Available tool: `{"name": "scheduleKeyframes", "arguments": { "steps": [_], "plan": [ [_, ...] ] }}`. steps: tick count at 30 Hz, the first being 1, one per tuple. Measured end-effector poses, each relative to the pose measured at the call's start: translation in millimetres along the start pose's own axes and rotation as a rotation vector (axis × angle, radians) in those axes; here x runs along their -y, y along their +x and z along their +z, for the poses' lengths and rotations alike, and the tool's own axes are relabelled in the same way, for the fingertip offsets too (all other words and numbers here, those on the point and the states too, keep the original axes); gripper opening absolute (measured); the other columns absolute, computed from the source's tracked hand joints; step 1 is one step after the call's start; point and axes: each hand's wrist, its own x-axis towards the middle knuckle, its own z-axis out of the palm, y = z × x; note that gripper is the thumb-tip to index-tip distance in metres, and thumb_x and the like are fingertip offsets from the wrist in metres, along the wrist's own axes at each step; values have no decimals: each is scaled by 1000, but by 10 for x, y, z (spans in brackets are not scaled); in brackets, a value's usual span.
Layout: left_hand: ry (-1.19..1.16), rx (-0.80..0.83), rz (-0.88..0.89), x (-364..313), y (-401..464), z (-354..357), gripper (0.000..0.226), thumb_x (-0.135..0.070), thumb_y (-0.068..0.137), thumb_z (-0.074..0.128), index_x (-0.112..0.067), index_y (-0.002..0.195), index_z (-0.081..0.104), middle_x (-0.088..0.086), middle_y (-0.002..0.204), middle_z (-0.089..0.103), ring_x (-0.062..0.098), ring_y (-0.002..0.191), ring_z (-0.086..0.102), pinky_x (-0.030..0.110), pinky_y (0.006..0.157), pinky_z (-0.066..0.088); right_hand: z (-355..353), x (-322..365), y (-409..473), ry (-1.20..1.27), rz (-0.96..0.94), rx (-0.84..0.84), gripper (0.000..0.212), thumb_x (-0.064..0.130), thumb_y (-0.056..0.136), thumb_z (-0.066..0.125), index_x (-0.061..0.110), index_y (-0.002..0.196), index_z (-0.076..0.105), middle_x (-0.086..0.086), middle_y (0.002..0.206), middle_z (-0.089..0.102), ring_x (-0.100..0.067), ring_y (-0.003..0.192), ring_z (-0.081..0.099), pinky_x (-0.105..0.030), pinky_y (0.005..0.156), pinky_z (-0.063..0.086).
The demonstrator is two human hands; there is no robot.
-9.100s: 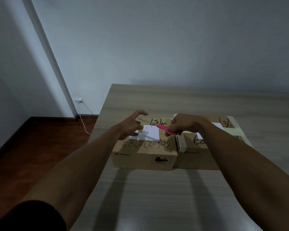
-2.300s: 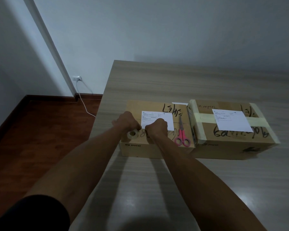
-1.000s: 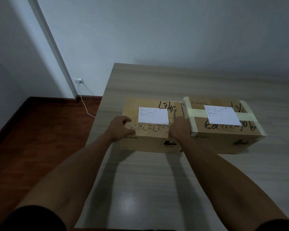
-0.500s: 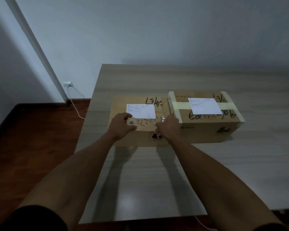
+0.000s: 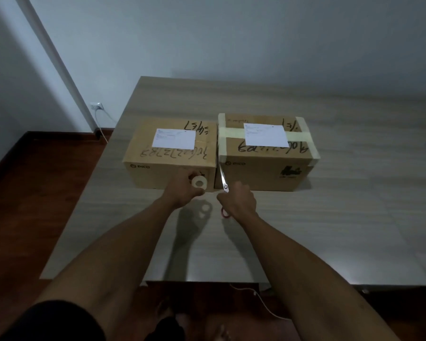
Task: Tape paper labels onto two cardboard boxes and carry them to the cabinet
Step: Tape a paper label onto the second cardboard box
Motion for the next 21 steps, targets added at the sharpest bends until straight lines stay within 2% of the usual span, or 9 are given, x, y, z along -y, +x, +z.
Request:
{"name": "scheduleKeyframes", "arguments": {
  "steps": [3, 5, 8, 11, 14, 17, 21],
  "plan": [
    [3, 29, -25, -91, -99, 270, 57, -16, 71, 92, -9, 123, 67, 6, 113, 69, 19, 97, 64, 31, 82, 53, -41, -285, -27, -16, 38, 24, 23, 32, 72, 62, 15, 88, 60, -8, 99, 68, -31, 89, 66, -32, 71, 47],
    [13, 51, -35, -140, -144, 445, 59, -19, 72, 91, -10, 124, 66, 7, 115, 68, 20, 96, 62, 32, 81, 52, -49, -457, -21, -20, 46, 28, 23, 32, 75, 63, 17, 91, 57, -6, 99, 67, -30, 87, 65, -33, 71, 46],
    [18, 70, -69, -127, -191, 714, 66, -19, 73, 91, -11, 132, 63, 9, 120, 65, 21, 98, 61, 32, 84, 50, 0, -705, 19, -43, 69, 34, 21, 32, 80, 65, 18, 93, 55, -7, 100, 64, -30, 81, 58, -33, 71, 45],
    [37, 91, -98, -50, -238, 952, 63, -16, 74, 90, -8, 131, 63, 10, 126, 62, 19, 100, 59, 29, 87, 49, 102, -943, 60, -50, 108, 55, 22, 31, 83, 66, 16, 98, 58, -7, 99, 61, -32, 88, 63, -32, 72, 46],
    [47, 132, -123, 47, -259, 1153, 63, -14, 74, 90, -11, 131, 64, 11, 125, 60, 21, 103, 60, 33, 92, 51, 224, -1144, 106, -47, 164, 67, 23, 31, 83, 67, 16, 99, 58, -3, 90, 56, -26, 76, 56, -31, 68, 44],
    [71, 178, -137, 155, -291, 1329, 62, -14, 74, 90, -12, 131, 64, 13, 122, 59, 23, 104, 61, 31, 91, 50, 360, -1293, 129, -36, 203, 105, 17, 32, 81, 66, 19, 87, 56, 2, 80, 56, -15, 61, 53, -27, 59, 42],
    [65, 217, -173, 285, -346, 1515, 60, -18, 74, 89, -14, 129, 65, 14, 120, 59, 30, 106, 63, 35, 94, 52, 523, -1394, 108, 4, 251, 147, 24, 30, 75, 68, 23, 72, 46, 8, 68, 47, -11, 55, 48, -23, 50, 36]
  ]
}}
